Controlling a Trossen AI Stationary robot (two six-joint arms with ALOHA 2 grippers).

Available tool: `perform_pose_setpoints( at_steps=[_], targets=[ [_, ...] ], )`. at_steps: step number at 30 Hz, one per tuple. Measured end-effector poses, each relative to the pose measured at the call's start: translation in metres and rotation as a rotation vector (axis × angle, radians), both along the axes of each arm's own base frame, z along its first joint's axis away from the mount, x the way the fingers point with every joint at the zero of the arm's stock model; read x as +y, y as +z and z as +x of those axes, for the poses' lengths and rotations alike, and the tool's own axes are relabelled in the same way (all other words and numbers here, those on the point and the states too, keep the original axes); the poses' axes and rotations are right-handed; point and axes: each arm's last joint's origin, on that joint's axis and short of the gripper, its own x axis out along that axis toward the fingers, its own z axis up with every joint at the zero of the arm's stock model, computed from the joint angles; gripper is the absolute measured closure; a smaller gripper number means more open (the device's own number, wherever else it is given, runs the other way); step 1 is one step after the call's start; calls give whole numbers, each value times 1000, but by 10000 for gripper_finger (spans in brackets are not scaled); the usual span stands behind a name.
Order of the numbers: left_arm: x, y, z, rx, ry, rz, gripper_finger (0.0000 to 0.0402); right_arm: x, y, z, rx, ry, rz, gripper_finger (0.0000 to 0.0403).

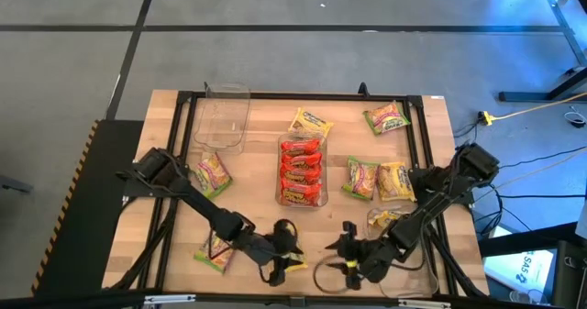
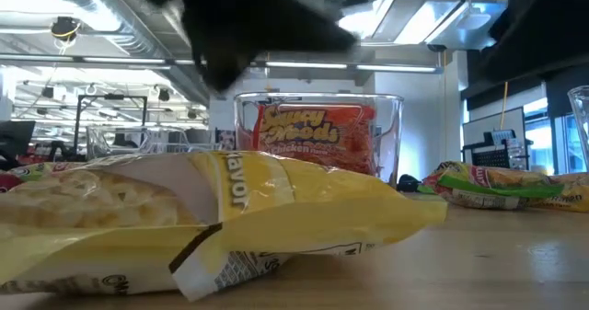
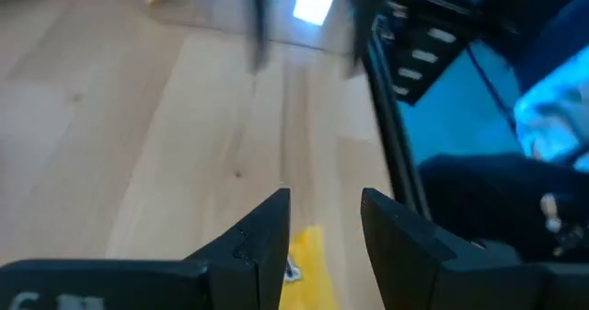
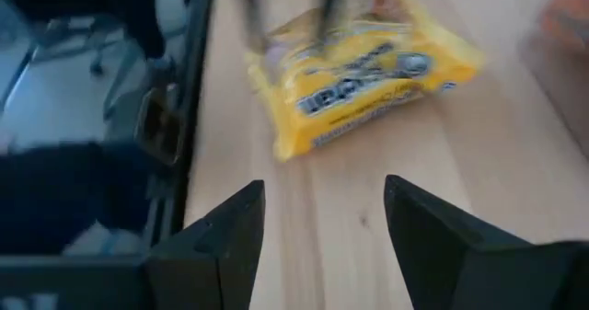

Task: Sort Maruchan noodles
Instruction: Put the bottom yellow noodle pack into the bottom transparent bin

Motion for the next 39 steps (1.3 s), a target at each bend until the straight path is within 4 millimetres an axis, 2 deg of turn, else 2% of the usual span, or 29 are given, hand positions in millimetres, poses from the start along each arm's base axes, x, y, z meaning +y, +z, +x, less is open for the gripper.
perform_pose_setpoints(
  at_steps=[4,8,13,20,28,39],
  targets=[
    [-8,20,-15,77,-6,45,271,-12,-6,16,29,-81,122,182],
    [-23,14,-40,193,83,58,271,-24,-15,32,74,-145,243,140],
    [-41,-5,-60,204,196,79,271,-33,-31,48,84,-221,319,107],
    [-45,-30,-60,229,228,118,271,-42,-51,65,71,-251,397,100],
    [-47,-45,-55,218,243,124,271,-52,-64,78,55,-269,459,100],
    [-48,-48,-53,205,230,143,271,-54,-56,84,-17,-258,506,100]
  ],
)
